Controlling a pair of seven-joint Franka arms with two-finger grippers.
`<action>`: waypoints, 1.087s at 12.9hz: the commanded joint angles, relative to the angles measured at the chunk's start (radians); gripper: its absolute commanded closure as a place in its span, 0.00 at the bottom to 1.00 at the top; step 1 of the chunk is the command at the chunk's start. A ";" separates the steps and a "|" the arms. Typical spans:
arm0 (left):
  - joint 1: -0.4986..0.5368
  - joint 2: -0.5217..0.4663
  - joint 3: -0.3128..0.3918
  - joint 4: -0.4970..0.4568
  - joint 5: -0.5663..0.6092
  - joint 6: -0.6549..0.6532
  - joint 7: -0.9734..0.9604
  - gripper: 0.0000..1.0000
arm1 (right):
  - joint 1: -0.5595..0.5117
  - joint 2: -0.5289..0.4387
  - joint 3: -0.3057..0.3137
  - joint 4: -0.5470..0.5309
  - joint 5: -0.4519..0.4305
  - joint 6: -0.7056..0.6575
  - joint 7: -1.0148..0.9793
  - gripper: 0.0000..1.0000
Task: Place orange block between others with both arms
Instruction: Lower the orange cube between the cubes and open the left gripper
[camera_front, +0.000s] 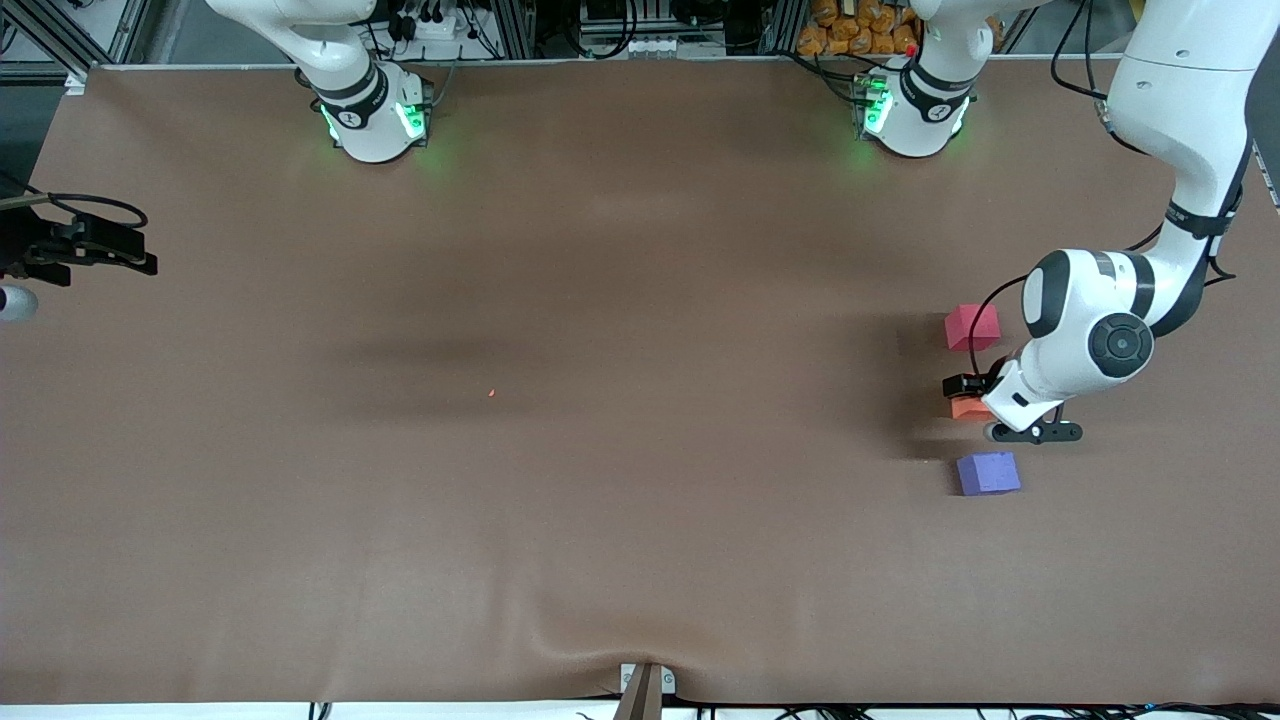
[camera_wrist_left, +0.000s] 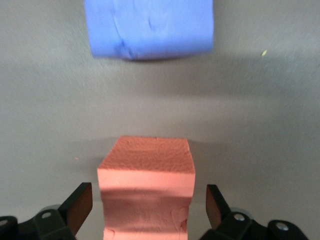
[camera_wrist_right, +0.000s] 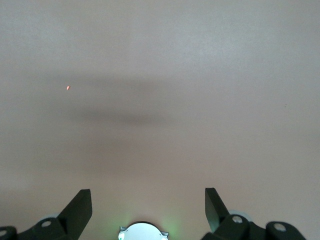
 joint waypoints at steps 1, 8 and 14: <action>0.007 -0.063 -0.013 0.023 0.008 -0.024 -0.003 0.00 | -0.004 -0.006 0.002 0.009 -0.001 -0.008 -0.007 0.00; 0.007 -0.093 -0.076 0.379 0.010 -0.506 0.011 0.00 | 0.000 -0.005 0.003 0.009 -0.005 -0.005 -0.008 0.00; 0.012 -0.142 -0.082 0.624 -0.006 -0.739 0.012 0.00 | -0.005 -0.008 -0.001 0.009 -0.013 -0.009 -0.013 0.00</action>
